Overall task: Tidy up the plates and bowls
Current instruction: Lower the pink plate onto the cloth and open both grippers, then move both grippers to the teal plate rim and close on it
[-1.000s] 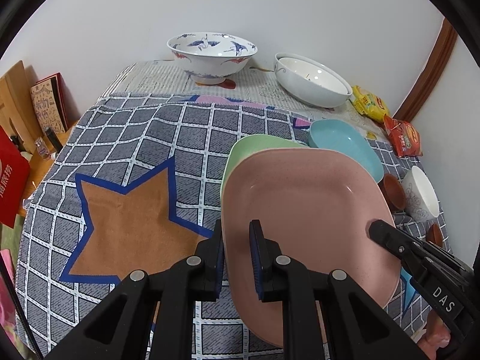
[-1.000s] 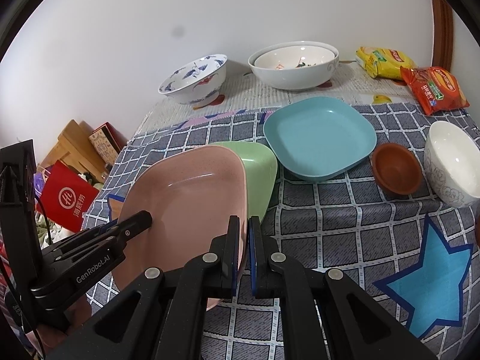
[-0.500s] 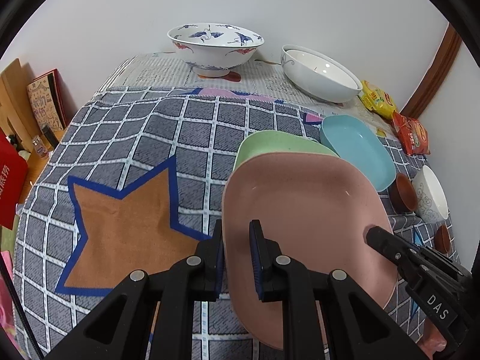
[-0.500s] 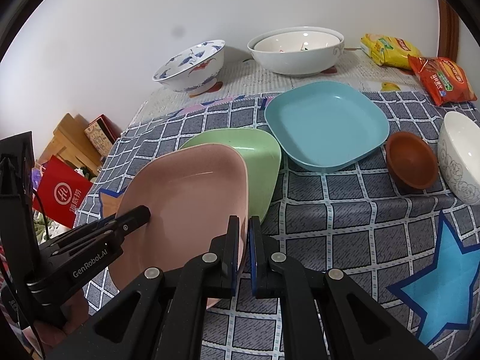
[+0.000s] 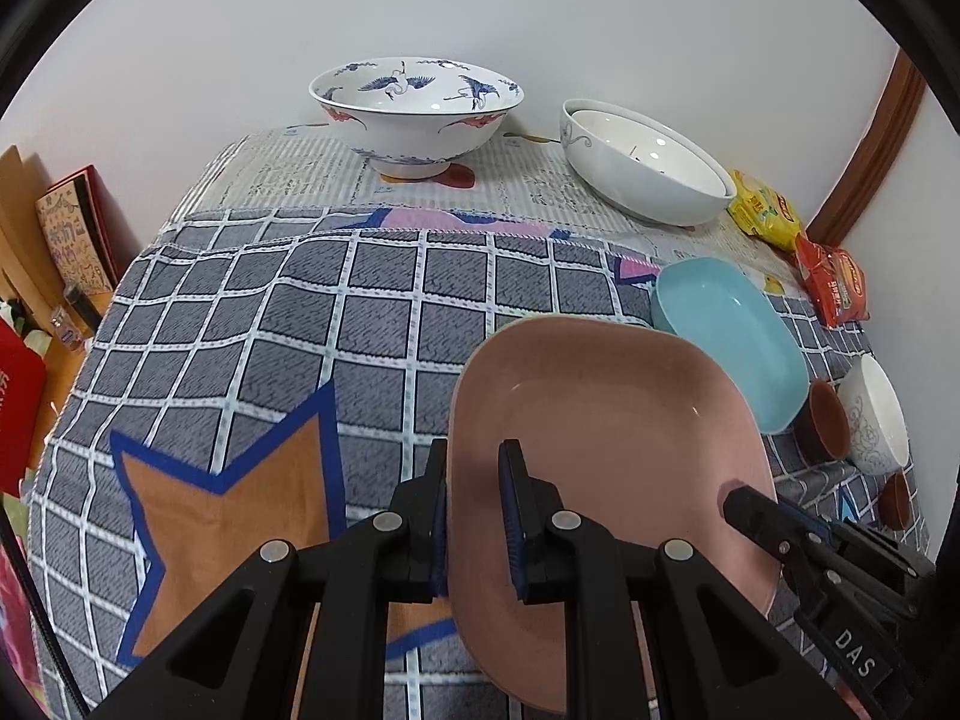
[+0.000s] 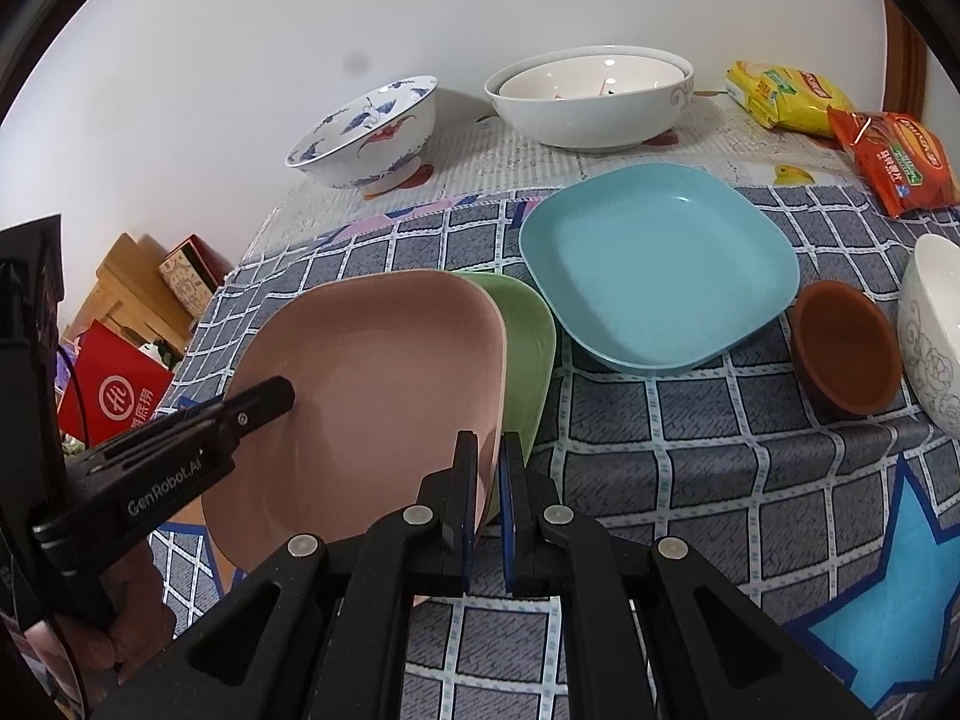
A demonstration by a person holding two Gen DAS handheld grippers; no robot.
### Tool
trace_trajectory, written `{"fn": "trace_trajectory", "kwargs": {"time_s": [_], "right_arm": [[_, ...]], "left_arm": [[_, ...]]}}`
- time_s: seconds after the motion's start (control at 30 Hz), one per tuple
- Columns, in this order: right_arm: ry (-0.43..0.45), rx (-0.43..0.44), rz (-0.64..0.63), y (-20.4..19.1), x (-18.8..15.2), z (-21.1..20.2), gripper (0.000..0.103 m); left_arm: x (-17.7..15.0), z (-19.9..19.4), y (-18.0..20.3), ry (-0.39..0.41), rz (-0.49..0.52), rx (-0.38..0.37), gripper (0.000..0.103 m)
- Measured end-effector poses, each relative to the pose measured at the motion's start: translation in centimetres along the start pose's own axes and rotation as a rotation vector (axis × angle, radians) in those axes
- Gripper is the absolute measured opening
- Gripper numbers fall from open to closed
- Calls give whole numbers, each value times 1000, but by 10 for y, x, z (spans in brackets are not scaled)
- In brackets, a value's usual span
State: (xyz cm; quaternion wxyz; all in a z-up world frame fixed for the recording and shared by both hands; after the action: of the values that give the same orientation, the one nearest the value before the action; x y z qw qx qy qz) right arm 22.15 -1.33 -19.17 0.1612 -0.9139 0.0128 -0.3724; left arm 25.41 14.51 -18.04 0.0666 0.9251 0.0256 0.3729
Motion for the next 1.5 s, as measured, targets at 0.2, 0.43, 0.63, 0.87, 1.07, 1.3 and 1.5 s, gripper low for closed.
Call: {"fn": "trace_trajectory", "kwargs": {"time_s": [0.2,0.43,0.63,0.87,1.07,1.3,1.5], "right_arm": [[4,-12,-22,-1,4,7,9],[-16,-15,-47,0,4,15,12],[-14,-42,-116,-7,3,16,16],[-11,-29,-129,-9,5,6,25],[38,-19,-143,-5,8,-18,34],[107,-91,-145,22,23,-44,38],[164,-169,-118,61,47,-70,39]], "left_arm": [[9,11,1,5,7,-10,15],[14,23,1,8,11,-13,15],[14,29,0,6,17,-19,15],[11,24,-4,-7,11,-16,21],[9,7,-9,1,1,1,28],[15,-14,-1,39,13,56,28],[32,-27,37,89,51,48,28]]}}
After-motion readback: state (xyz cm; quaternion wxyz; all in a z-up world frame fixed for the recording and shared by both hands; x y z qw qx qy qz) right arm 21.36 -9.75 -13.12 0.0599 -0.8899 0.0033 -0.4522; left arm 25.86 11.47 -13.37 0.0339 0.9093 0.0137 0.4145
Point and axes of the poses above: each gripper's, at about its wrist camera, not at the fingertips, and z roughly the way its jaws point, y to its right, x to its top, the point moved 5 cm from there along z, roughly the way its jaws point, and after that the axes turned 12 degrees about y, right-handed, at the moved point
